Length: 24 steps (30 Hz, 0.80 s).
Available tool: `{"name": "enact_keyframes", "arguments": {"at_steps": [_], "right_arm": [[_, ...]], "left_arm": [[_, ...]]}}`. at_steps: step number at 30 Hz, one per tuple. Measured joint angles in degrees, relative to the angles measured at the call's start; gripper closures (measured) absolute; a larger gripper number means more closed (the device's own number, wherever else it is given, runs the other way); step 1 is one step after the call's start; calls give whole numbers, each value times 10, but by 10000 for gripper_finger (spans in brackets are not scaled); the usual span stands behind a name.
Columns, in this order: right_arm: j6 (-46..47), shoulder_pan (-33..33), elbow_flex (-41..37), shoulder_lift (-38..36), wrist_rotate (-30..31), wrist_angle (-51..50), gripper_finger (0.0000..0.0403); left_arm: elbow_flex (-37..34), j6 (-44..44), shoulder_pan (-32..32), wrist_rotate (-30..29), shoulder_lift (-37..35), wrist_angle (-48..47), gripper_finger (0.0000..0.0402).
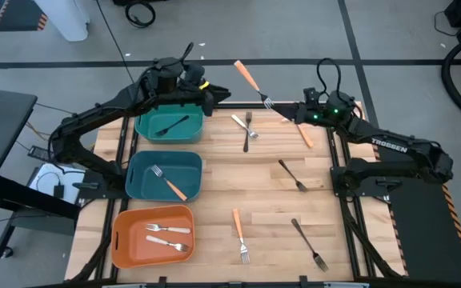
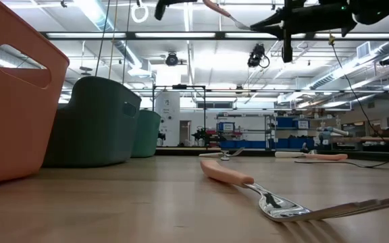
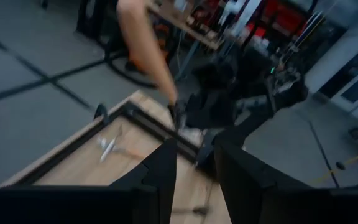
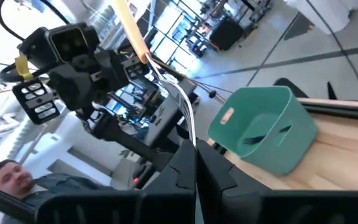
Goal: Sort silverware by color (type)
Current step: Put the light orange fork into the blue bin
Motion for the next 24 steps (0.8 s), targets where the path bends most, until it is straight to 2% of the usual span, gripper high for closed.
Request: {"name": "enact_keyframes", "arguments": {"at_steps": [14, 24], "right_arm": [[16, 46, 0, 36, 9, 16, 400], [13, 57, 0, 39, 5, 14, 399]], "left_arm": [[0, 3, 2, -6, 76, 123, 283], [0, 4, 13, -23, 78, 132, 283]]}}
